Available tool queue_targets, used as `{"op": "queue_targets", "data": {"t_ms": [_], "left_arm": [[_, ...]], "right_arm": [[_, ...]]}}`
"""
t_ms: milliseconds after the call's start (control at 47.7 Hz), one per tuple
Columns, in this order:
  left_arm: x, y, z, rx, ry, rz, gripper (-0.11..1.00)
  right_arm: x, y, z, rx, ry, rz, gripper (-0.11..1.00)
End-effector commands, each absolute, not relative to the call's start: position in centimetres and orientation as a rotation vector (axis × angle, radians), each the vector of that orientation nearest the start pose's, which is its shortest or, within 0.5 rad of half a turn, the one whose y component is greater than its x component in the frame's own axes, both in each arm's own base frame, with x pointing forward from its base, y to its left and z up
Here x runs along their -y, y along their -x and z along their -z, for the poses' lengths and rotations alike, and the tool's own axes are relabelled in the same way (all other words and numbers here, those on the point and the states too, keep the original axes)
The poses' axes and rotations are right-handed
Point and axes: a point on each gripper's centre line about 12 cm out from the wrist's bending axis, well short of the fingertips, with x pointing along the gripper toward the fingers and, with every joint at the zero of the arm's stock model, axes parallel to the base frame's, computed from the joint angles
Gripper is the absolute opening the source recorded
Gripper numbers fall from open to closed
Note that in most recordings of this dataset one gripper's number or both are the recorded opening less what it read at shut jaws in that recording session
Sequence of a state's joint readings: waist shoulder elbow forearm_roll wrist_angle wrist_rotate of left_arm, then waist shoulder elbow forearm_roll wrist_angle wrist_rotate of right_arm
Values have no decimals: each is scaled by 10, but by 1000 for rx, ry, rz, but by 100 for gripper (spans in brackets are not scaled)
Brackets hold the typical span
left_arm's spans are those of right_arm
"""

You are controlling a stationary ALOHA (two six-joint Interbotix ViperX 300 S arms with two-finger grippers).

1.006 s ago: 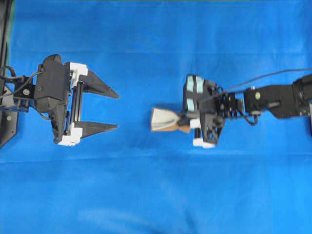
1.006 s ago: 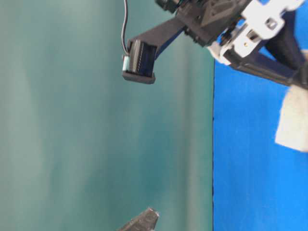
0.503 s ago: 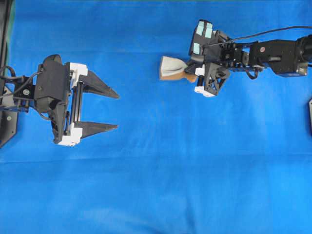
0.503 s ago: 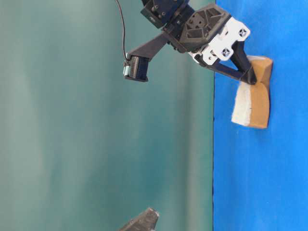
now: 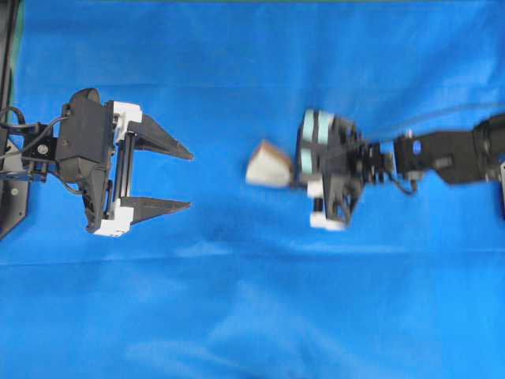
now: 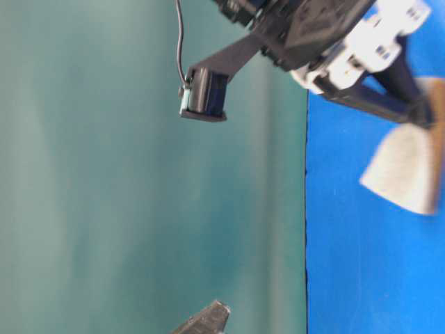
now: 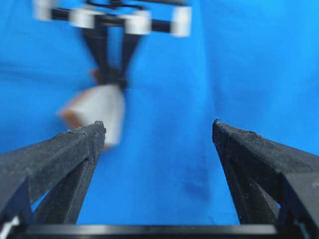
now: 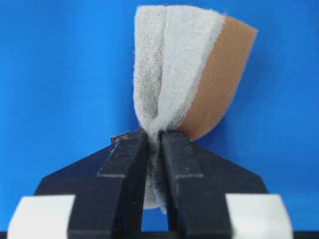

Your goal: Hand over the sponge with the left arm and wipe it with the right arm.

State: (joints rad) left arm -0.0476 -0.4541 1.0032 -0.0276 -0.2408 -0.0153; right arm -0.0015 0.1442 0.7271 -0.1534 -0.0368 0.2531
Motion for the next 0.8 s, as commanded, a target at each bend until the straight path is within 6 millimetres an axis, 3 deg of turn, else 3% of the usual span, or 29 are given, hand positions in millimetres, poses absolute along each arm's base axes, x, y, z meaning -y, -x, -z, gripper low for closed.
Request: {"op": "queue_targets", "data": {"t_ms": [0, 147, 356, 482, 776], "left_arm": [[15, -293, -237, -283, 31, 40, 91], [15, -292, -237, -285, 32, 40, 91], [14, -293, -237, -283, 33, 39, 91], [14, -293, -237, -283, 33, 39, 91], [14, -292, -237, -285, 33, 39, 91]], "right_arm": [[-39, -379, -110, -803, -99, -41, 14], [-58, -380, -113, -802, -110, -75, 14], [-53, -379, -110, -841, -98, -59, 14], [-26, -380, -110, -846, -98, -4, 14], [61, -374, -108, -847, -70, 158, 14]]}}
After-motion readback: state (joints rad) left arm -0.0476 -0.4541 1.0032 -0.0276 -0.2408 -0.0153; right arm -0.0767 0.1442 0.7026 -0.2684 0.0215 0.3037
